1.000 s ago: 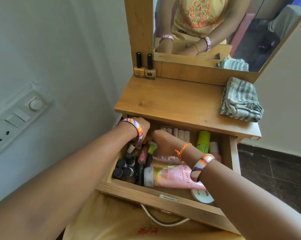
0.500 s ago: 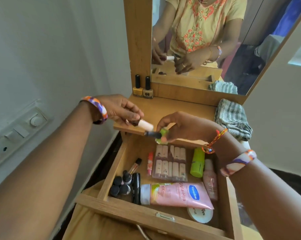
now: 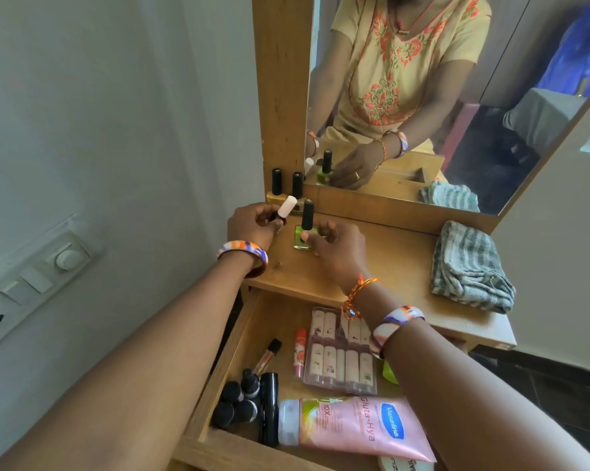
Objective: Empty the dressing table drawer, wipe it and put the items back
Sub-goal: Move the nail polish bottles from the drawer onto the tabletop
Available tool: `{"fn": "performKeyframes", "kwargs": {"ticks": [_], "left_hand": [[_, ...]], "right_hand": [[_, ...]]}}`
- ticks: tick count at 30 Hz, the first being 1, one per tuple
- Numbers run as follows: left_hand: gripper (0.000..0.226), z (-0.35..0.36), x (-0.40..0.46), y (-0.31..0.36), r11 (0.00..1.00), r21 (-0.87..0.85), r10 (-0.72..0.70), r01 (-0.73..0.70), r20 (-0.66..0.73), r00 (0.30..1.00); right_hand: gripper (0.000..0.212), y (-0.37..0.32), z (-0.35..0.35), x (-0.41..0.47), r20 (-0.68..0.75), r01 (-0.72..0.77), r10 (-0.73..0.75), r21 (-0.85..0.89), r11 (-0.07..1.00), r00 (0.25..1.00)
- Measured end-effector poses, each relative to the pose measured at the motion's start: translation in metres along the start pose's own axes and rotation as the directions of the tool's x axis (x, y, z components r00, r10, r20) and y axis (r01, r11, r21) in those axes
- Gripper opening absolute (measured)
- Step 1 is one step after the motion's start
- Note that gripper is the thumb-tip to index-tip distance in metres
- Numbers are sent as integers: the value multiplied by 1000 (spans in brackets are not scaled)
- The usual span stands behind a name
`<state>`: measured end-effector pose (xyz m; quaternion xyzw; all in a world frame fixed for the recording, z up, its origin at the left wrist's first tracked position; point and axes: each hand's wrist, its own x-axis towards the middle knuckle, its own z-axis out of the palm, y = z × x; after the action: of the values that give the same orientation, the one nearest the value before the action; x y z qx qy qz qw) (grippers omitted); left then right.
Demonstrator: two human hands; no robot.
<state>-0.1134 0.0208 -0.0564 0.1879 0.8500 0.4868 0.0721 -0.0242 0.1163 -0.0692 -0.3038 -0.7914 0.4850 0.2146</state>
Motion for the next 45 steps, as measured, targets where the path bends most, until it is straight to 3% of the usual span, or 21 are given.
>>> {"fn": "performKeyframes", "kwargs": {"ticks": [7,12,19,27,30,33,37,41,45], "left_hand": [[36,6,25,-10,996,76,-42,51,-126,991],[35,9,35,-12,995,92,-17,30,-141,990],[33,13,40,-12,998,-20,-64,61,-191,980],[33,14,33,-11,998,-48,-52,45,-164,985],[33,11,22,-8,1000,7,11,-9,-218,976],[23,8,-8,-5,985,15,170,-172,-254,952],[9,4,-62,-11,932,52,361,-358,-79,929],[4,-5,-99,-30,920,181,291,-348,279,915],[10,-12,-128,-49,821,393,256,-414,395,882]], "right_hand": [[38,-5,17,25,-90,-1,-1,-22,1000,996],[41,-7,28,37,-112,-15,18,26,1000,994],[29,-6,36,42,-170,-42,61,114,993,983],[27,-9,36,42,-172,-57,72,91,994,982],[28,-8,31,37,-124,-72,80,67,995,989],[15,-7,23,24,-78,-98,99,17,995,992],[27,-6,6,-6,68,-152,152,-9,988,986],[27,-4,-2,-53,182,-53,68,-89,995,981],[33,10,5,-95,216,68,-14,-242,968,976]]}}
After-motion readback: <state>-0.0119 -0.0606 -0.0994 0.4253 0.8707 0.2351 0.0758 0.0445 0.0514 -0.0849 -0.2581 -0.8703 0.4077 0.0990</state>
